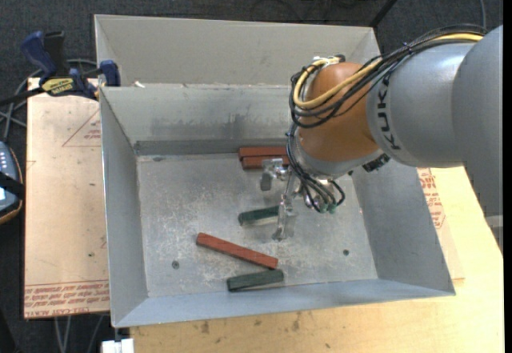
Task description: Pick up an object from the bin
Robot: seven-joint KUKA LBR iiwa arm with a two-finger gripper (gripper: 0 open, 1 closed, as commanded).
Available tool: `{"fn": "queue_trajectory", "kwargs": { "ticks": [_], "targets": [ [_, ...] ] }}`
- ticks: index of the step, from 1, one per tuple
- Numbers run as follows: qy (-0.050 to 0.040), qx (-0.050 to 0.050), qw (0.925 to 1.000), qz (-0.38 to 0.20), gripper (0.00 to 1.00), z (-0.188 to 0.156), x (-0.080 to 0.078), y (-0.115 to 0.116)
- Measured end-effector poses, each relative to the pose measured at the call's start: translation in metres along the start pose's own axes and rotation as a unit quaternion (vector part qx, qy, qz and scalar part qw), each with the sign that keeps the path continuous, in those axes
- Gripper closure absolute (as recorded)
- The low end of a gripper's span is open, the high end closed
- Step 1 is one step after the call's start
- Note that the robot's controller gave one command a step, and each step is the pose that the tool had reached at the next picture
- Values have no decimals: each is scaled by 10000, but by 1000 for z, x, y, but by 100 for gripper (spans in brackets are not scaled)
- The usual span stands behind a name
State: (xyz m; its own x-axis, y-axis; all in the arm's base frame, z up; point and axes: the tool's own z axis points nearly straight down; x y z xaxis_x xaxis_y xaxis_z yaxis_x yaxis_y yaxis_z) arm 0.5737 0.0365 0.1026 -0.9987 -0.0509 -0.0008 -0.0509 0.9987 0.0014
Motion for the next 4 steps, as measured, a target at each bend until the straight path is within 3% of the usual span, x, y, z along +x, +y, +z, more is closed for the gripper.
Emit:
{"fn": "queue_trajectory", "kwargs": {
  "ticks": [1, 2, 4],
  "targets": [
    [-14, 1, 10000, -7, 0, 27, -5, -3],
    [-17, 2, 9989, 463, 100, 31, 10, 7],
    [17, 4, 9989, 463, 100, 26, 12, 7]
  ]
}}
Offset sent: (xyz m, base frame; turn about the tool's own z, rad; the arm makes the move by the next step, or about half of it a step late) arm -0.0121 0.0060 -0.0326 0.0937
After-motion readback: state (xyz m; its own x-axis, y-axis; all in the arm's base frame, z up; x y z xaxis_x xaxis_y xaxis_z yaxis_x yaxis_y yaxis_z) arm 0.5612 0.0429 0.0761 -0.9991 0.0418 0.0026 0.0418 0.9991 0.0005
